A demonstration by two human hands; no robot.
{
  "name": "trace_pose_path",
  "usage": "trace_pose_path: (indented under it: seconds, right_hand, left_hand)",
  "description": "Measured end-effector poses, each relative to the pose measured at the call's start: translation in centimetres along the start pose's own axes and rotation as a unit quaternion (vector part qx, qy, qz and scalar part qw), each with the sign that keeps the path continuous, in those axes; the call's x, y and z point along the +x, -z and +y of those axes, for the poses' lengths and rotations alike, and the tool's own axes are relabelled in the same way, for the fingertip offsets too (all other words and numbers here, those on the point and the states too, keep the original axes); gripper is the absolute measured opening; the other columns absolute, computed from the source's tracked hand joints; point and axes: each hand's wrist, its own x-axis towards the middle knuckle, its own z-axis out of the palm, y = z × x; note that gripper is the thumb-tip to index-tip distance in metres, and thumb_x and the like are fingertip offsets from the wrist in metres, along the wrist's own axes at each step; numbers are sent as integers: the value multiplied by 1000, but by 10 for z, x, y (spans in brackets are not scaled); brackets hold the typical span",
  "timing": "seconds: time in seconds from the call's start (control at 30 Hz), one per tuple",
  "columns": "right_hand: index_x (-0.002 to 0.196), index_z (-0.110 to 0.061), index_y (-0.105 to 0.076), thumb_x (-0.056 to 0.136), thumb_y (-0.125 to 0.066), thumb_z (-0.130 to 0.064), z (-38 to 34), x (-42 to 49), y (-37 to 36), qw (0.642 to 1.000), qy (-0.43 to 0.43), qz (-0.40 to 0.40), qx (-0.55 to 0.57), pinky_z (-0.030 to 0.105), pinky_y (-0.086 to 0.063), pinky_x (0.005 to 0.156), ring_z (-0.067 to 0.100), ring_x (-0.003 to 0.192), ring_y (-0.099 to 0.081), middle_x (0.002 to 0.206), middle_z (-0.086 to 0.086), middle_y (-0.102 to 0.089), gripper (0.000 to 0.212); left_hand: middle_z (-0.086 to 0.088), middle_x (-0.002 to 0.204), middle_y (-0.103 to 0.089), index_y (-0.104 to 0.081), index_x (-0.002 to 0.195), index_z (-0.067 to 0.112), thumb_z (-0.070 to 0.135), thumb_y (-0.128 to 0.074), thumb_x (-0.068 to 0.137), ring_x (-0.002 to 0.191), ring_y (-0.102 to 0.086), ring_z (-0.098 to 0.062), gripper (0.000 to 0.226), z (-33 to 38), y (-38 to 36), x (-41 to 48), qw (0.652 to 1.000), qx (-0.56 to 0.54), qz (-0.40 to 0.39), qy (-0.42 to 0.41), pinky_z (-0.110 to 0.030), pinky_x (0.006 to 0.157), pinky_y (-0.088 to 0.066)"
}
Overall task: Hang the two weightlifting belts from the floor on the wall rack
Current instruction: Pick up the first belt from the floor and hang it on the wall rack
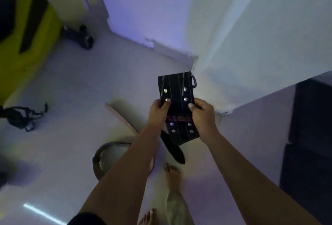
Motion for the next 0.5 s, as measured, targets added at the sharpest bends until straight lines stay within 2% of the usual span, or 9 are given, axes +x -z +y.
trace_pose_path:
  seconds: [0.07, 0.1, 0.17, 0.27, 0.3, 0.4, 0.5]
  right_hand:
    - [93, 1, -68, 89, -50, -2, -55, -42, 35, 998, 19, 8, 53, 32, -52, 63, 27, 77, -60, 100, 31, -67, 19]
    - [93, -1, -69, 89, -50, -1, -83, -62, 52, 996, 38, 13, 78, 31, -51, 65, 24, 78, -60, 98, 29, -68, 19]
    - [90, -10, -69, 90, -50, 0, -131, -102, 86, 989, 80, 25, 120, 30, -53, 69, 22, 78, -61, 88, 18, -69, 21]
    - [86, -18, -69, 92, -51, -1, -195, -160, 137, 975, 140, 47, 168, 19, -54, 62, 12, 70, -63, 77, -2, -67, 25]
    - [86, -19, -70, 92, -51, -2, -214, -176, 154, 970, 159, 56, 177, 22, -55, 68, 13, 72, -64, 77, -4, -68, 26]
    - [76, -24, -67, 91, -52, -2, -264, -222, 203, 955, 199, 83, 203, 41, -54, 88, 21, 81, -65, 80, 1, -68, 32]
    - [83, -19, -67, 92, -50, -1, -304, -258, 248, 931, 234, 106, 258, 49, -52, 94, 27, 90, -64, 91, 10, -68, 26]
  left_hand:
    - [-8, 95, -65, -57, 109, 0, 19, -54, 93, 84, -63, -20, 25, 57, 4, -46, 998, -23, -12, -62, -31, 76, -54]
    - [-7, 92, -65, -56, 107, 2, 16, -54, 93, 81, -63, -18, 20, 85, 6, -68, 994, -45, -27, -91, -26, 71, -54]
    - [-4, 87, -63, -54, 105, 4, 12, -53, 93, 76, -62, -13, 14, 139, 6, -116, 986, -71, -67, -139, -17, 62, -53]
    - [-2, 86, -64, -54, 104, 5, 10, -52, 94, 76, -62, -11, 12, 211, -2, -186, 968, -82, -111, -210, -14, 58, -52]
    - [-2, 85, -64, -55, 102, 6, 10, -52, 93, 75, -62, -11, 9, 233, -5, -207, 961, -81, -122, -234, -13, 57, -52]
    - [-4, 85, -64, -57, 96, 10, 10, -52, 93, 74, -63, -11, 5, 297, -21, -267, 938, -65, -141, -310, -14, 58, -51]
    - [-3, 88, -65, -58, 99, 10, 11, -53, 93, 80, -64, -15, 8, 357, -41, -324, 911, -51, -164, -374, -23, 70, -53]
